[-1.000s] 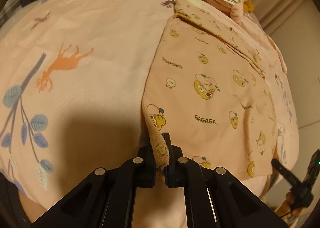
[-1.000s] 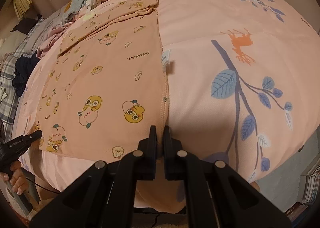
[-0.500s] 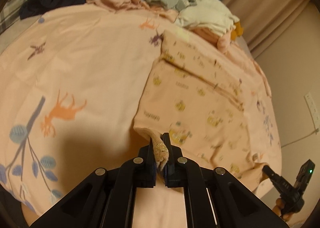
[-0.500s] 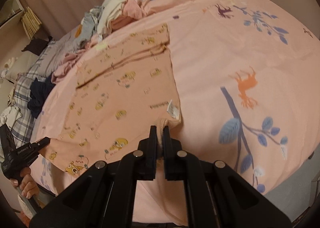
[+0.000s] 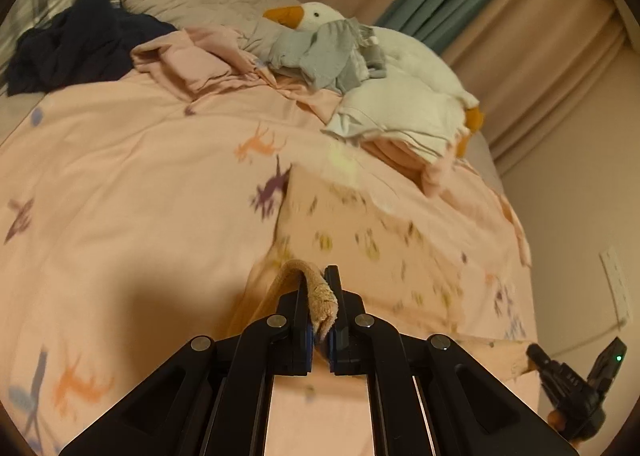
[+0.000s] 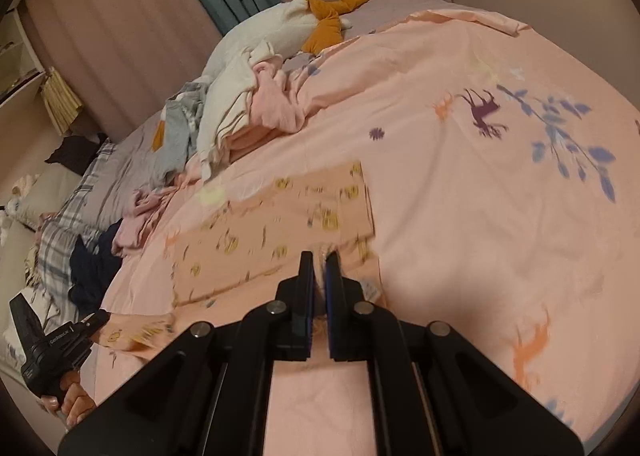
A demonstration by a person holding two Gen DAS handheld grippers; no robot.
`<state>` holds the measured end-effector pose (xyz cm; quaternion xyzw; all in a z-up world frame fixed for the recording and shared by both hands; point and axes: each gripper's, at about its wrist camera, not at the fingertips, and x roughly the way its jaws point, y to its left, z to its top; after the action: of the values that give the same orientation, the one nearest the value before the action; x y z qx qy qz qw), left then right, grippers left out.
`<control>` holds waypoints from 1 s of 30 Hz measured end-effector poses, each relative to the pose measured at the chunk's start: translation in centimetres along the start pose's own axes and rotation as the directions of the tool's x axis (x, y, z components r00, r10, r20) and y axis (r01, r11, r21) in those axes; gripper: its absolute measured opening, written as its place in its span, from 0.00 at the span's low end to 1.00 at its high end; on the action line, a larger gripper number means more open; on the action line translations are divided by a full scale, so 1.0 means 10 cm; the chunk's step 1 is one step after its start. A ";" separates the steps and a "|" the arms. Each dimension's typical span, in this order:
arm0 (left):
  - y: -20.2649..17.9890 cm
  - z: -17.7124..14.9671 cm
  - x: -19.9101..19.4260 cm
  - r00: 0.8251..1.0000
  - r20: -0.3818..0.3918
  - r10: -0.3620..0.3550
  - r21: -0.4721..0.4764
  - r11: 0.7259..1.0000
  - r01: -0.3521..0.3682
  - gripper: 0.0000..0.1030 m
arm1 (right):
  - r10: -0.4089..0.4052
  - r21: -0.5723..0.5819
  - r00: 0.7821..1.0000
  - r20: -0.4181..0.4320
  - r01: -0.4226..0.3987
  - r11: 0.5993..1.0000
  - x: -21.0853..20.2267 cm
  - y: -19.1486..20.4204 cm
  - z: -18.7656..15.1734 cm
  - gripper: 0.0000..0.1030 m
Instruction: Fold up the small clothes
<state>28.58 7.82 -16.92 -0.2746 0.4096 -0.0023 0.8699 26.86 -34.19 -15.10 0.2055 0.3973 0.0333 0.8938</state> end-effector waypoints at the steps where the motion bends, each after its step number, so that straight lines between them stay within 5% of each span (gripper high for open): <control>1: -0.05 0.11 0.16 1.000 -0.001 0.031 0.010 0.999 -0.031 0.05 | -0.008 0.000 1.000 -0.013 0.008 1.000 0.13 0.00 0.11 0.06; 7: -0.17 0.54 0.91 0.998 -0.039 0.048 0.010 0.999 -0.048 0.05 | -0.088 -0.010 0.993 -0.075 0.088 0.996 0.94 -0.02 0.63 0.06; 9: -0.16 0.66 1.28 0.992 -0.064 0.106 0.002 0.994 -0.106 0.05 | -0.129 -0.017 0.986 -0.102 0.128 0.992 1.25 -0.06 0.74 0.06; 15: 0.05 0.67 1.97 0.971 -0.162 0.176 -0.053 0.981 -0.187 0.05 | -0.209 -0.004 0.953 -0.217 0.214 0.977 2.07 -0.27 0.84 0.06; 20: 0.16 0.66 1.95 0.973 -0.182 0.138 -0.085 0.984 -0.156 0.05 | -0.230 -0.033 0.951 -0.206 0.228 0.973 2.13 -0.31 0.83 0.14; 26: -0.24 0.75 1.34 0.981 -0.108 0.164 0.096 0.983 -0.154 0.05 | -0.215 -0.015 0.963 -0.160 0.215 0.976 1.53 -0.35 1.01 0.21; 30: -0.52 0.64 0.82 0.983 -0.031 0.179 0.256 0.952 -0.165 0.08 | -0.151 -0.021 0.984 -0.100 0.149 0.989 1.07 -0.28 1.04 0.63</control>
<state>39.76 4.59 -16.92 -0.1246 0.4517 0.0140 0.8833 41.36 -37.92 -17.39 0.1671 0.4562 -0.0211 0.8738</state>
